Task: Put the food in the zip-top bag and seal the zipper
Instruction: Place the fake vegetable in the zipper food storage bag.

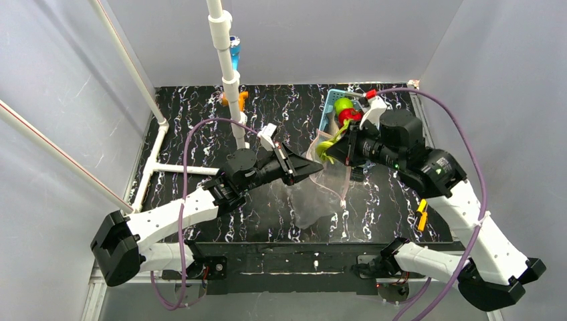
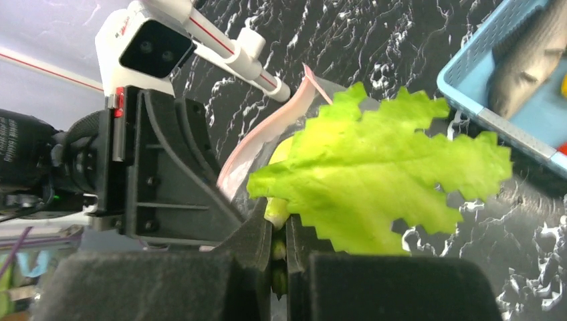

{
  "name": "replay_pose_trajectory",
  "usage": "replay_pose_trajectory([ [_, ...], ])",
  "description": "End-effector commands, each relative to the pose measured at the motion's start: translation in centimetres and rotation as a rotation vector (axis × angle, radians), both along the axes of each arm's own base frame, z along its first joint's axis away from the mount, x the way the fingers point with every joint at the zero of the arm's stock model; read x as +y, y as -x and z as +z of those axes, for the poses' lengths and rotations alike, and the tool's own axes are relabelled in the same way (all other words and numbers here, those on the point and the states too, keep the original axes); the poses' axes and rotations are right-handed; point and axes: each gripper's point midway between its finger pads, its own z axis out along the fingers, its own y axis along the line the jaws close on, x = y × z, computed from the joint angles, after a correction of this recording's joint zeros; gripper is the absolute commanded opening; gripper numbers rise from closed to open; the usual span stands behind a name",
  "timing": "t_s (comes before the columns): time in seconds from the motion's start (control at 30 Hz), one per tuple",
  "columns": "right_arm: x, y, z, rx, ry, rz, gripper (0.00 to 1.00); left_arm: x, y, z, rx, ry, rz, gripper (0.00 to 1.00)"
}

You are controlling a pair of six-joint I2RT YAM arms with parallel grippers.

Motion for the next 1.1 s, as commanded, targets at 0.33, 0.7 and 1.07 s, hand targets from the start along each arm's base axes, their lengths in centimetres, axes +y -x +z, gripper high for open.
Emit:
replay_pose_trajectory([
  [0.33,4.1,-2.3,-5.8,-0.242,-0.125,0.051,0.01,1.8,-0.6,-3.2,0.163,0.097,0.087,0.0],
  [0.7,3.9,-1.5,-5.4,-0.086,-0.081,0.014,0.12,1.3,-0.5,-1.8,0.128,0.125,0.059,0.0],
  [1.07,1.3,8.2,-4.1,0.177,0.011,0.29,0.85,2.0,-1.1,-2.0,0.089,0.103,0.112,0.0],
])
